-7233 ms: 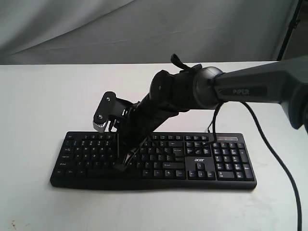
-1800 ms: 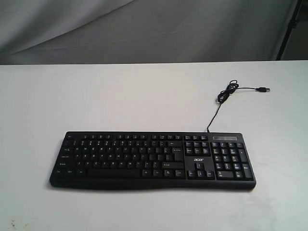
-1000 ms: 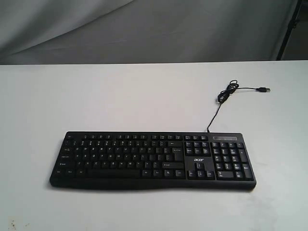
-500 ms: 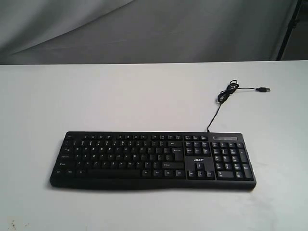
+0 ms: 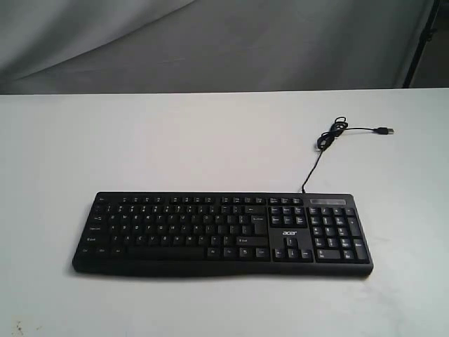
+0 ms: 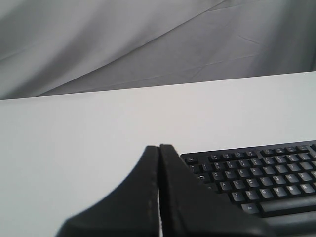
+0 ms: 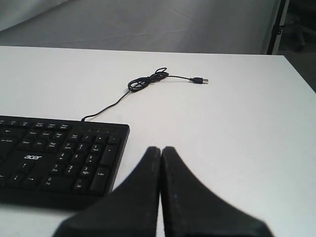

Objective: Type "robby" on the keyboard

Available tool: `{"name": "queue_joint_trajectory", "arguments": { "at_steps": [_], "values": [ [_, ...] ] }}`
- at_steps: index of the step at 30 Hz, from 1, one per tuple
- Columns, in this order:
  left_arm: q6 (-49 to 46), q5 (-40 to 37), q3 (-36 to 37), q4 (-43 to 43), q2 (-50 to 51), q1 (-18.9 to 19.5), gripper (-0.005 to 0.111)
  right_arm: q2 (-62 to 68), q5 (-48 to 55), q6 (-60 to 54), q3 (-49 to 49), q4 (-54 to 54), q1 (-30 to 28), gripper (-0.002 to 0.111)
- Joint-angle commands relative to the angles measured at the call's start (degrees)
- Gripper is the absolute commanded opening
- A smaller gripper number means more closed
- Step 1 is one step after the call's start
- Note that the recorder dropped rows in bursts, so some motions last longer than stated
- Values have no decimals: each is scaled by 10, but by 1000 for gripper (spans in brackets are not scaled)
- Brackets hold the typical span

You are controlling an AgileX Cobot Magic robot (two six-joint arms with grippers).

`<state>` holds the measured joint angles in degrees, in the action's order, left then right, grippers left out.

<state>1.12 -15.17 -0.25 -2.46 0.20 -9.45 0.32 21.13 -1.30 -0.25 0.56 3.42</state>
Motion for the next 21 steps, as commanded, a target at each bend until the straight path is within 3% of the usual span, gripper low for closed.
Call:
{"name": "queue_joint_trajectory", "arguments": {
  "at_steps": [1, 21],
  "values": [
    [2, 3, 2, -3, -2, -4, 0, -3, -12, 4, 3, -6, -2, 0],
    [2, 3, 2, -3, -2, -4, 0, -3, -14, 6, 3, -6, -1, 0]
  ]
}}
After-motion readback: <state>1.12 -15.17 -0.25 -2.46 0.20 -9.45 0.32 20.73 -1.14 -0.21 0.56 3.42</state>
